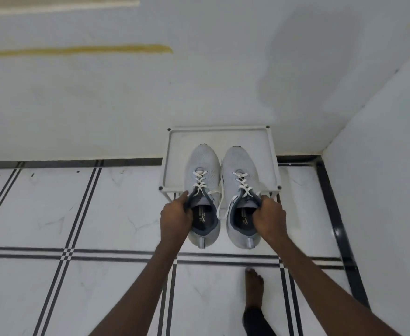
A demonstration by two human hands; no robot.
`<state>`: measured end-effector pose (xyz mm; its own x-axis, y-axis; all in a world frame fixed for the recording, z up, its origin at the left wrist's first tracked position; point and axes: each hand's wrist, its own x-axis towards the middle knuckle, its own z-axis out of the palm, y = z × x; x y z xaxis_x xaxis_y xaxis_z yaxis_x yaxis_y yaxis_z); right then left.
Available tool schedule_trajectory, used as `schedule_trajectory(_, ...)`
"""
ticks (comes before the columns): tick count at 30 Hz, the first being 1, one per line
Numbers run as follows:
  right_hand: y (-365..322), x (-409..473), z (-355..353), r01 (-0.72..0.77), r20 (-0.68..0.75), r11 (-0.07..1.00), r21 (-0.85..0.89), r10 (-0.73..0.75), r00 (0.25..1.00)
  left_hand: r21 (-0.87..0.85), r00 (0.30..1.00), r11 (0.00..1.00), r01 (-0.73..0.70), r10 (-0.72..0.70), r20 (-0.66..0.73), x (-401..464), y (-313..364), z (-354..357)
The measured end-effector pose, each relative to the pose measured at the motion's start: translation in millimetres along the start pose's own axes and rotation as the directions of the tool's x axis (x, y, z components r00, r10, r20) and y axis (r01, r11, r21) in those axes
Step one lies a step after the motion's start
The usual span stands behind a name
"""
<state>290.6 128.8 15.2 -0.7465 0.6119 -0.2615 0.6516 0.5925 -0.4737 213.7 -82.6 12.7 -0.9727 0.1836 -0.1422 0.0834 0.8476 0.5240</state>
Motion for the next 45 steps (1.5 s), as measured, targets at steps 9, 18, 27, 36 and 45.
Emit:
schedule_trajectory(9, 76, -106, 95, -0.076, 0.048, 0.997, -0.017, 0.077, 0.996, -0.042, 0.995, 0.997, 0.065, -0.061, 0.076, -115, -89, 73)
schedule_trajectory(18, 194, -113, 273, -0.116, 0.087, 0.993, -0.023, 0.117, 0.989, 0.014, 0.982, 0.995, 0.1, -0.101, 0.159, -148, -209, 251)
schedule_trajectory(27, 276, -67, 416, -0.131, 0.08, 0.99, -0.054, 0.135, 0.988, 0.029, 0.983, 0.994, 0.109, -0.112, 0.144, -127, -290, 404)
schedule_trajectory(36, 271, -44, 458, -0.303, 0.111, 0.953, 0.002, 0.301, 0.947, 0.019, 0.987, 0.994, 0.111, -0.112, 0.112, -119, -314, 434)
schedule_trajectory(45, 211, -62, 498, 0.387, -0.086, 0.922, 0.011, -0.385, 0.919, -0.054, 0.991, 0.989, 0.135, -0.135, 0.013, -109, -357, 422)
